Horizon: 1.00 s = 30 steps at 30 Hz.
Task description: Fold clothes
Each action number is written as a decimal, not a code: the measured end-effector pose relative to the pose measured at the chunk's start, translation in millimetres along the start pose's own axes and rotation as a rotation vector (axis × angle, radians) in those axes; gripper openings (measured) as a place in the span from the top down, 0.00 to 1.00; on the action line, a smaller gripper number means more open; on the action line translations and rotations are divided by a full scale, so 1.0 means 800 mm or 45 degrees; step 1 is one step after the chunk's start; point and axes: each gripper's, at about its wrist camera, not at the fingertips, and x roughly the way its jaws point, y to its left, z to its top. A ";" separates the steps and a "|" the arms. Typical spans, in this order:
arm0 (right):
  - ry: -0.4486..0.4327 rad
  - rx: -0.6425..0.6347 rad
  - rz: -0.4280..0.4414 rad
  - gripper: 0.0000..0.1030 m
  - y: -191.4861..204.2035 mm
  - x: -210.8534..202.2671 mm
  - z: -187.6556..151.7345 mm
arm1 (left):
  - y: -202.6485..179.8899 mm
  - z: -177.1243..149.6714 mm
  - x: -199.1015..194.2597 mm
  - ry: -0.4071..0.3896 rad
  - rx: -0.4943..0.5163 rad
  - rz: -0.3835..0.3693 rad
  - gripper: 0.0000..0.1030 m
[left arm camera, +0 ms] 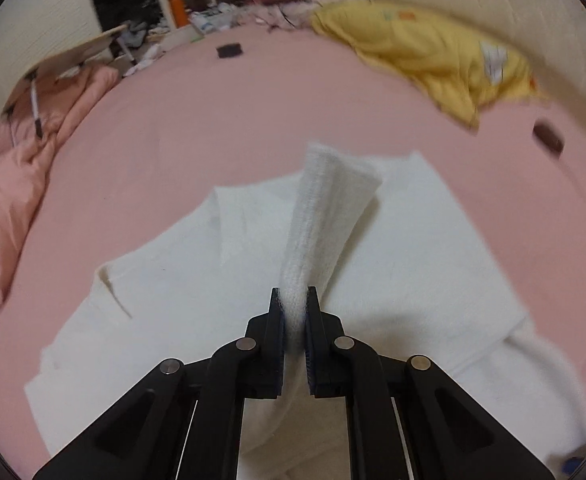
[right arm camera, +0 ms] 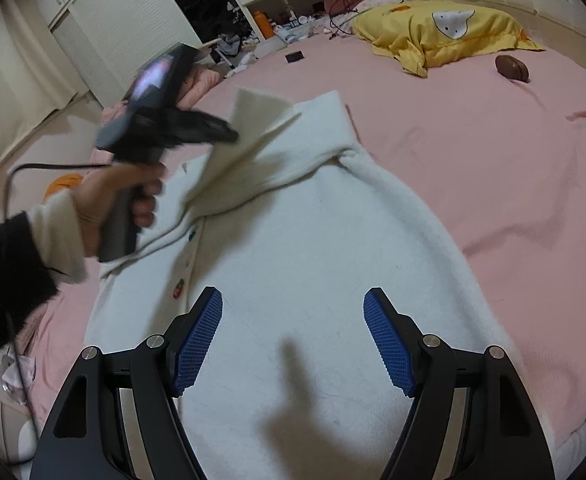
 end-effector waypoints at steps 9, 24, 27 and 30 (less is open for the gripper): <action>-0.024 -0.137 -0.107 0.29 0.013 0.002 -0.013 | 0.176 -0.020 -0.118 -0.212 -0.337 0.165 0.91; 0.098 -0.250 -0.424 0.29 0.007 0.024 -0.038 | 0.541 -0.332 -0.295 -0.310 -1.016 0.766 0.91; 0.142 -0.239 -0.464 0.29 0.008 0.026 -0.040 | 0.577 -0.420 -0.288 -0.253 -1.174 0.807 0.91; 0.171 -0.232 -0.497 0.29 0.011 0.025 -0.044 | 0.602 -0.508 -0.276 -0.206 -1.354 0.794 0.91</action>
